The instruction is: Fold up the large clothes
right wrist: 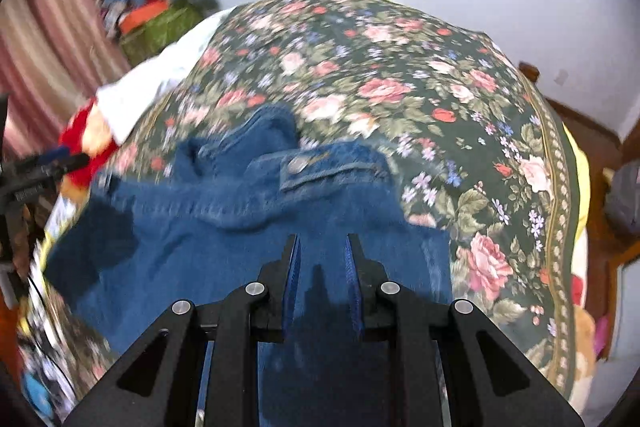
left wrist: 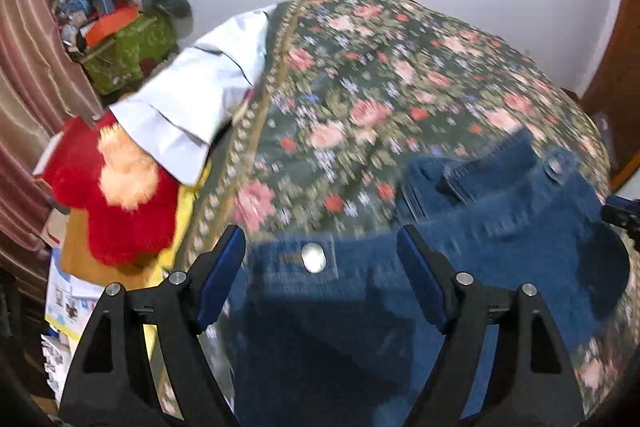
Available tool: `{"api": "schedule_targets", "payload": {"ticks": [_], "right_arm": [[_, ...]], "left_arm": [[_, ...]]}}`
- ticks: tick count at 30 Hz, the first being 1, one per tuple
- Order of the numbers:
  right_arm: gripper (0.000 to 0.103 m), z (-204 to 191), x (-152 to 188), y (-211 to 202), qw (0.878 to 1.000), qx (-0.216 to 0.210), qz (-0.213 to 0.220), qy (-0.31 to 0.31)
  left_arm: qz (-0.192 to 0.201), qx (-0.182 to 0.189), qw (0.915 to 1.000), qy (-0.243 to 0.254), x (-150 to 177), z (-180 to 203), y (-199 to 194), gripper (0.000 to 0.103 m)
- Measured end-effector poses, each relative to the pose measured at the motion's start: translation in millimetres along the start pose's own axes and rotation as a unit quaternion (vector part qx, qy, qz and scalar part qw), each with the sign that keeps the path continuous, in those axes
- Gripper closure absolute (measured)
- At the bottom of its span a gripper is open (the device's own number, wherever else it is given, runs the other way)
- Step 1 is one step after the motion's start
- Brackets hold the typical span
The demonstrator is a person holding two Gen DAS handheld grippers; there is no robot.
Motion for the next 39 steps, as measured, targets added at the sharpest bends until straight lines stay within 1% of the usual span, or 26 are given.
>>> {"api": "schedule_targets", "payload": {"ticks": [2, 5, 7, 8, 9, 10, 12, 13, 14, 16, 17, 19, 21, 22, 23, 25, 27, 31, 34, 36, 39], "right_arm": [[0.085, -16.1, 14.8, -1.4, 1.000, -0.010, -0.005, -0.026], [0.085, -40.2, 36.8, 11.4, 0.997, -0.021, -0.036, -0.060], [0.085, -49.4, 50.1, 25.2, 0.995, -0.012, -0.062, -0.078], [0.085, -51.8, 60.5, 37.5, 0.993, 0.004, -0.081, -0.089], [0.085, -51.8, 65.0, 42.5, 0.992, 0.015, -0.085, -0.095], [0.085, -52.1, 69.5, 45.6, 0.991, 0.022, -0.079, -0.104], [0.085, -50.2, 72.8, 40.8, 0.992, 0.025, -0.060, -0.109], [0.085, -48.0, 73.2, 39.5, 0.992, 0.027, -0.061, -0.104], [0.085, -45.0, 73.7, 37.0, 0.993, 0.025, -0.062, -0.095], [0.085, -40.7, 73.9, 32.6, 0.994, 0.022, -0.065, -0.083], [0.085, -37.8, 74.2, 30.1, 0.995, 0.021, -0.066, -0.078], [0.085, -34.8, 76.2, 25.7, 0.995, 0.020, -0.066, -0.074], [0.085, -32.6, 79.4, 20.0, 0.995, 0.019, -0.065, -0.076], [0.085, -31.6, 81.0, 15.7, 0.995, 0.026, -0.062, -0.080], [0.085, -29.4, 80.9, 14.0, 0.994, 0.045, -0.058, -0.085], [0.085, -21.1, 82.2, 7.7, 0.989, 0.099, -0.051, -0.102], [0.084, -14.3, 86.8, -1.1, 0.989, 0.092, -0.044, -0.103], [0.084, 1.3, 93.6, -13.1, 0.993, 0.073, -0.048, -0.078], [0.084, 12.3, 99.4, -19.7, 0.992, 0.092, -0.046, -0.073], [0.084, 17.8, 103.6, -22.8, 0.993, 0.088, -0.046, -0.064], [0.084, 28.5, 110.0, -29.3, 0.993, 0.098, -0.050, -0.050]], "left_arm": [[-0.009, 0.010, 0.9999, 0.011, 17.9, 3.2, -1.0, 0.022], [-0.033, -0.001, 0.9989, 0.033, 49.3, 6.6, 6.3, 0.021], [-0.056, -0.014, 0.9974, 0.044, 73.0, 5.3, 16.7, 0.021], [-0.067, -0.020, 0.9965, 0.046, 82.3, 3.6, 21.3, 0.021], [-0.082, -0.032, 0.9950, 0.047, 94.8, -0.1, 29.0, 0.021], [-0.089, -0.042, 0.9940, 0.047, 104.1, -4.2, 33.3, 0.022], [-0.087, -0.078, 0.9915, 0.057, 116.7, -12.2, 38.8, 0.017], [-0.093, -0.086, 0.9904, 0.056, 125.1, -17.8, 42.1, 0.013], [-0.096, -0.075, 0.9916, 0.044, 130.9, -22.5, 43.4, 0.012], [-0.093, -0.041, 0.9948, 0.002, 139.2, -34.7, 42.2, 0.012], [-0.092, -0.026, 0.9951, -0.023, 142.1, -41.5, 40.7, 0.009], [-0.085, -0.005, 0.9947, -0.057, 147.4, -49.9, 36.6, 0.009], [-0.080, -0.006, 0.9950, -0.059, 152.3, -50.1, 32.5, 0.009], [-0.079, -0.012, 0.9953, -0.054, 154.6, -48.6, 29.9, 0.009], [-0.078, -0.015, 0.9955, -0.052, 155.9, -48.6, 28.1, 0.009], [-0.075, -0.018, 0.9955, -0.055, 157.0, -49.0, 23.3, 0.009], [-0.074, -0.014, 0.9951, -0.064, 158.3, -50.9, 19.5, 0.009], [-0.068, -0.007, 0.9942, -0.082, 161.5, -53.9, 11.4, 0.009], [-0.062, -0.007, 0.9944, -0.085, 164.9, -54.4, 3.7, 0.009], [-0.059, -0.007, 0.9943, -0.088, 167.0, -55.8, -1.6, 0.009], [-0.052, -0.026, 0.9941, -0.091, 170.8, -62.9, -12.6, 0.009]]}}
Point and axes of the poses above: each gripper's, at about its wrist camera, not at the fingertips, and y roughly the way its jaws point, z to its right, x to its underside, the point moved 6 cm from there along y, roughly the way its jaws point, and after that the axes turned 4 degrees about -z, right-handed, at the moved point
